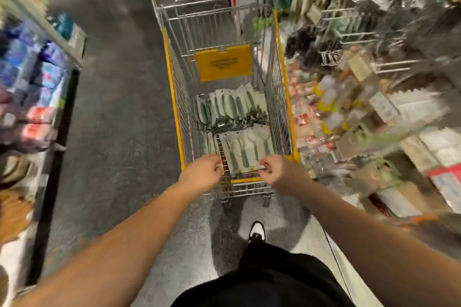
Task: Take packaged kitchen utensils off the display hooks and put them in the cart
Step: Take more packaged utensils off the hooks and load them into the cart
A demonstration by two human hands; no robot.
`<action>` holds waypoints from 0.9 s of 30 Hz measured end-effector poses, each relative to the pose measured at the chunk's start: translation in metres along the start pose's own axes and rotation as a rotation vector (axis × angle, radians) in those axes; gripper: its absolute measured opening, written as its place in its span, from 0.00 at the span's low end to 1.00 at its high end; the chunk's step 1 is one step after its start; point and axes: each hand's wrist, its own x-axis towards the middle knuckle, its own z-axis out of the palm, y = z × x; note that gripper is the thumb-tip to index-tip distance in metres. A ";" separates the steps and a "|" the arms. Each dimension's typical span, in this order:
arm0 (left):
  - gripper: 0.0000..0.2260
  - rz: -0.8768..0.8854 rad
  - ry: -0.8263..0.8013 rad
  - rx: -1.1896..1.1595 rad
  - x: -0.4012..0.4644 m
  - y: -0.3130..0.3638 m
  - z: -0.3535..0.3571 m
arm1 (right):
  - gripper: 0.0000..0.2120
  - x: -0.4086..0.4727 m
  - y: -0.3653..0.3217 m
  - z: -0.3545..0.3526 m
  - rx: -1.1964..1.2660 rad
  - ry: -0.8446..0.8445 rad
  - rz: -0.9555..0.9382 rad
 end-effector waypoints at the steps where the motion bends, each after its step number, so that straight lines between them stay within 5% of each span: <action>1: 0.11 -0.027 -0.012 -0.007 0.014 -0.003 -0.002 | 0.14 0.016 0.001 -0.005 0.001 -0.035 0.021; 6: 0.07 -0.183 -0.074 -0.103 0.066 -0.016 -0.001 | 0.18 0.088 0.006 -0.012 -0.083 -0.214 0.036; 16: 0.15 -0.409 -0.271 -0.313 0.175 -0.037 0.025 | 0.16 0.186 0.037 0.048 0.030 -0.464 0.314; 23: 0.20 -0.567 -0.311 -0.400 0.250 -0.063 0.069 | 0.11 0.249 0.051 0.097 0.085 -0.354 0.462; 27: 0.15 -0.616 -0.283 -0.337 0.276 -0.080 0.090 | 0.09 0.278 0.054 0.125 0.129 -0.351 0.524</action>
